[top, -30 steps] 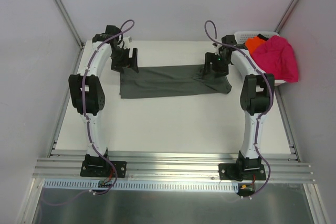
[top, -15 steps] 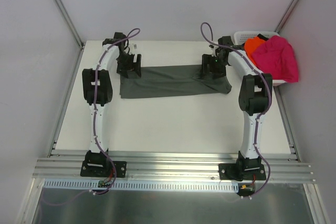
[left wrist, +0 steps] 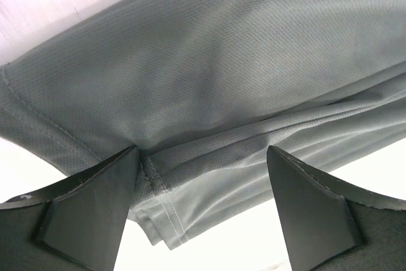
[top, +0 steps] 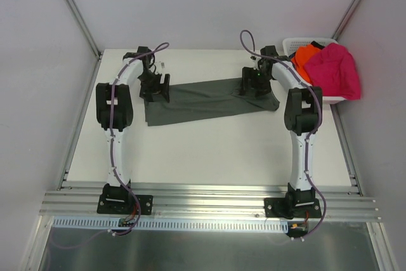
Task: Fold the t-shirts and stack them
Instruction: Fold the tshirt
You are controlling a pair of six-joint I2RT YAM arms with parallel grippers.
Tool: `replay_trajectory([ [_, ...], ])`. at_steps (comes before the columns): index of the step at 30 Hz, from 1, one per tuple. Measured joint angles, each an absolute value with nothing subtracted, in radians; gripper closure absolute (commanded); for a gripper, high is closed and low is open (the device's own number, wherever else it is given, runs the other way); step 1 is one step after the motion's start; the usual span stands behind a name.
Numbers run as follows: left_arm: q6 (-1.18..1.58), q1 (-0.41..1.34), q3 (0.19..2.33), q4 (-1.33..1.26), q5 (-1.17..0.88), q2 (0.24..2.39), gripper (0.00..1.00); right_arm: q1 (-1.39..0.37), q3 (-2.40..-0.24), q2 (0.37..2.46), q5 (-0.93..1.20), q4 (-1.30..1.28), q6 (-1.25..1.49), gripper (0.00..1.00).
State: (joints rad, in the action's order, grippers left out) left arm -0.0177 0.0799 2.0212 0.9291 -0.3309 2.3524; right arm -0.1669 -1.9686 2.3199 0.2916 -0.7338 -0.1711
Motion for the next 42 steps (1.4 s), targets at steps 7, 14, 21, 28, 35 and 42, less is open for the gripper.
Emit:
replay_trajectory([
  [7,-0.017,0.080,1.908,0.936,-0.332,2.287,0.18,-0.167,-2.064,2.384,0.298,-0.730,-0.156,0.17],
  [14,-0.015,0.086,1.767,0.950,-0.341,2.193,0.19,-0.167,-2.177,2.450,0.307,-0.720,-0.128,0.16],
  [21,-0.014,0.120,1.652,0.967,-0.356,2.094,0.19,-0.168,-2.241,2.491,0.324,-0.703,-0.096,0.16],
  [28,-0.011,0.164,1.540,0.980,-0.367,1.993,0.19,-0.183,-2.291,2.522,0.335,-0.684,-0.068,0.16],
  [35,-0.012,0.183,1.556,0.997,-0.332,1.929,0.18,-0.215,-2.302,2.527,0.345,-0.677,-0.060,0.15],
  [42,-0.015,0.184,1.694,0.978,-0.308,1.920,0.18,-0.225,-2.269,2.490,0.346,-0.676,-0.062,0.15],
])
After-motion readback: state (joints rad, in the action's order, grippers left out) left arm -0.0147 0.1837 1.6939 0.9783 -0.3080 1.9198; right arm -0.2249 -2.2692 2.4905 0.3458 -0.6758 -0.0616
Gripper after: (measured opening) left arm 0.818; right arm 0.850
